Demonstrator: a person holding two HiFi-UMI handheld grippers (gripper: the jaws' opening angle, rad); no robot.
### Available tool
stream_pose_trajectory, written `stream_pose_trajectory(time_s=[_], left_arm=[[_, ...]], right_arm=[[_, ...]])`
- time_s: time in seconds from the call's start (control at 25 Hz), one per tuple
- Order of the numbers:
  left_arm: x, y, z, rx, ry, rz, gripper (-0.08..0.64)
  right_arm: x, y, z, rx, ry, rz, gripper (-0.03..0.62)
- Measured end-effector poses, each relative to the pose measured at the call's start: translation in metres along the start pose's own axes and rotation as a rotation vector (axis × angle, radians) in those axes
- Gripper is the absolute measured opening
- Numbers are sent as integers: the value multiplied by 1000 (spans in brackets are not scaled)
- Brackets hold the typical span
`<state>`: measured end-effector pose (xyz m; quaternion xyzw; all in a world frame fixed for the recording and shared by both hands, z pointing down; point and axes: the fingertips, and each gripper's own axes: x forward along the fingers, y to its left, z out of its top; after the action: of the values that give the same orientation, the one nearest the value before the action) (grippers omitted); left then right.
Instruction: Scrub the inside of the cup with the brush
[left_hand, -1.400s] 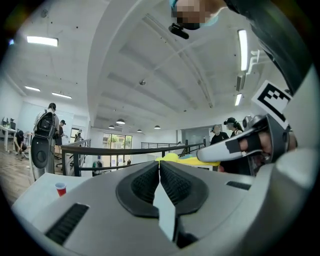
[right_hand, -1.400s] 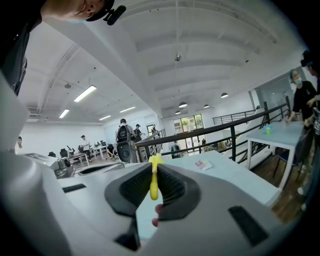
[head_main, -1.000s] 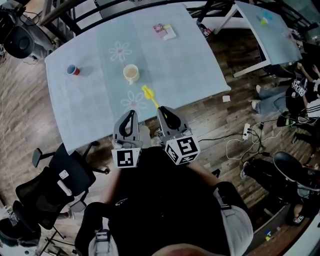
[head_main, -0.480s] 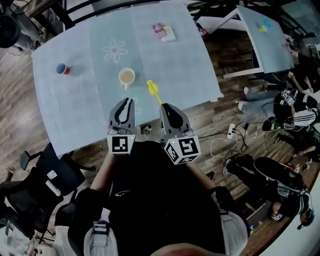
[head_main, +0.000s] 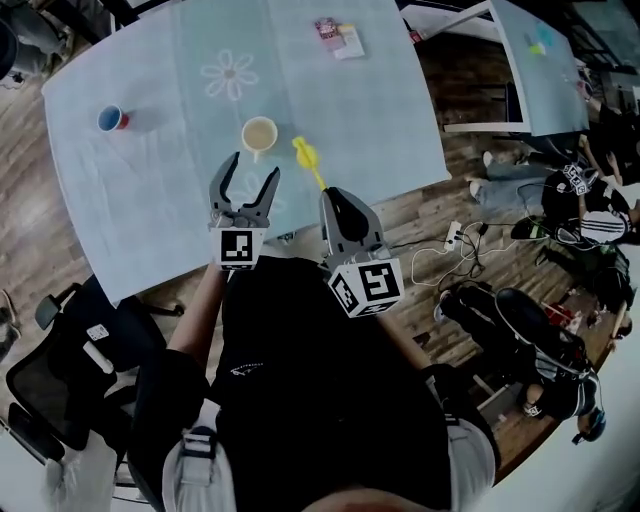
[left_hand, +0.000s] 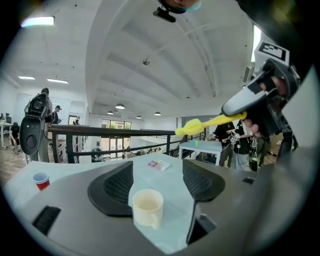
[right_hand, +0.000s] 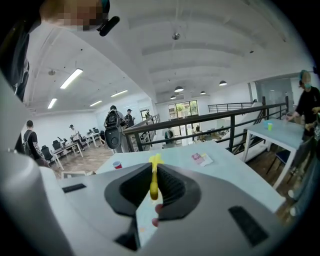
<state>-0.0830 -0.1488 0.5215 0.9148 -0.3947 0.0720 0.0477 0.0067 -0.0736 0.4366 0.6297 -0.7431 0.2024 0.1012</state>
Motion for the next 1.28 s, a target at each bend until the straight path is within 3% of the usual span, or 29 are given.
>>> stream_pose_trajectory(time_s=[0.24, 0.48, 0.72, 1.0, 1.28], left_arm=[[27, 13, -72, -12, 142, 8, 377], [58, 22, -129, -50, 259, 84, 397], [78, 24, -142, -42, 253, 133, 397], [98, 24, -170, -41, 291, 129, 400], [104, 25, -166, -8, 252, 114, 399]], right_arm=[[11, -1, -7, 10, 33, -49, 38], [13, -1, -13, 37, 64, -107, 38], [10, -3, -21, 41, 95, -144, 38], [17, -7, -25, 35, 111, -164, 38], [14, -5, -28, 43, 127, -160, 38]])
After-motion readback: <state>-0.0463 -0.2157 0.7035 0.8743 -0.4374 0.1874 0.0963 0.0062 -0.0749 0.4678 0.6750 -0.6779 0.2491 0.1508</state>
